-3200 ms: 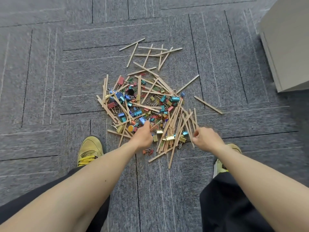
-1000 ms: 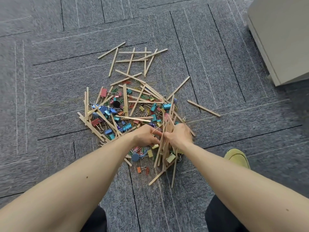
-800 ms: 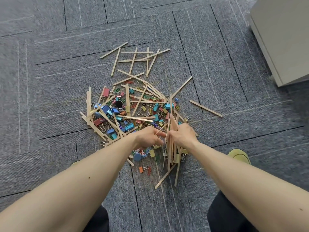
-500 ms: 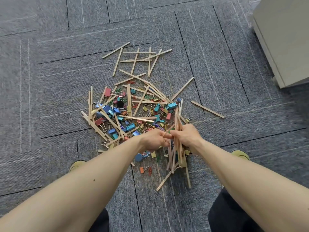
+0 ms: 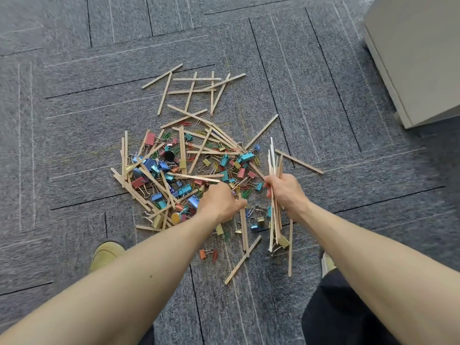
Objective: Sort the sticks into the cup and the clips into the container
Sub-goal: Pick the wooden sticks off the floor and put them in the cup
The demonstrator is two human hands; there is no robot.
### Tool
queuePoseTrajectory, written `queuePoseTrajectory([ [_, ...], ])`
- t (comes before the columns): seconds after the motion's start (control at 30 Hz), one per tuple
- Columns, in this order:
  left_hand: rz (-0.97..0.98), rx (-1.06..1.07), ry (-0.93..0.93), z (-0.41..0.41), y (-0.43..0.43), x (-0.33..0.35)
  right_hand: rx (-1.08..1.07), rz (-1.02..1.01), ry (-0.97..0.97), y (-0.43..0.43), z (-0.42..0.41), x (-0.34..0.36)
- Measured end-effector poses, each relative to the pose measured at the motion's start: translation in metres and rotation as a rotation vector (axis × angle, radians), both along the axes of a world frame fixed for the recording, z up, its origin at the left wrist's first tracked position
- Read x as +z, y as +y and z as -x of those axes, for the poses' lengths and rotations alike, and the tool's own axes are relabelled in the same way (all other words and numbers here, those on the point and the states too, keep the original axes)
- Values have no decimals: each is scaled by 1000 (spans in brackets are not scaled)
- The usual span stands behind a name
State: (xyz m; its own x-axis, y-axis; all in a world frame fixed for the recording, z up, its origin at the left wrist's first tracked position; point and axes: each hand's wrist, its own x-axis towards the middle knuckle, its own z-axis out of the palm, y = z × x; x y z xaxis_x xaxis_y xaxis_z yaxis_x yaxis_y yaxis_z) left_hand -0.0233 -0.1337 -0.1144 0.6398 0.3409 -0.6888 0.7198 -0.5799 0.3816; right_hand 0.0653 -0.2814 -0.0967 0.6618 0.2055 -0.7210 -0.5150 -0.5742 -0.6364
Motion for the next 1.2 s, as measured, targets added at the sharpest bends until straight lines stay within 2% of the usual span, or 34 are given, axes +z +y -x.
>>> queuePoseTrajectory([
  [0.13,-182,-79,-21,4,-25,7,-21,-31,-27,-5,-4,1],
  [0.23,-246,-166,-46,13,-36,12,-87,-136,64,-10,-5,2],
  [0.43,-199,-101,-15,23,-44,2,-86,-218,171,-12,-2,10],
  [0.63,-13,-88,25,20,-40,-5,-7,-287,237,-9,-3,12],
  [0.8,216,104,-197,14,-8,19,62,-312,245,-4,-3,13],
  [0.87,290,210,-231,10,10,28,83,-340,268,1,-2,15],
  [1.0,521,382,-135,5,41,34,179,-353,329,9,2,15],
  [1.2,664,400,-23,10,64,30,334,-282,395,16,12,15],
])
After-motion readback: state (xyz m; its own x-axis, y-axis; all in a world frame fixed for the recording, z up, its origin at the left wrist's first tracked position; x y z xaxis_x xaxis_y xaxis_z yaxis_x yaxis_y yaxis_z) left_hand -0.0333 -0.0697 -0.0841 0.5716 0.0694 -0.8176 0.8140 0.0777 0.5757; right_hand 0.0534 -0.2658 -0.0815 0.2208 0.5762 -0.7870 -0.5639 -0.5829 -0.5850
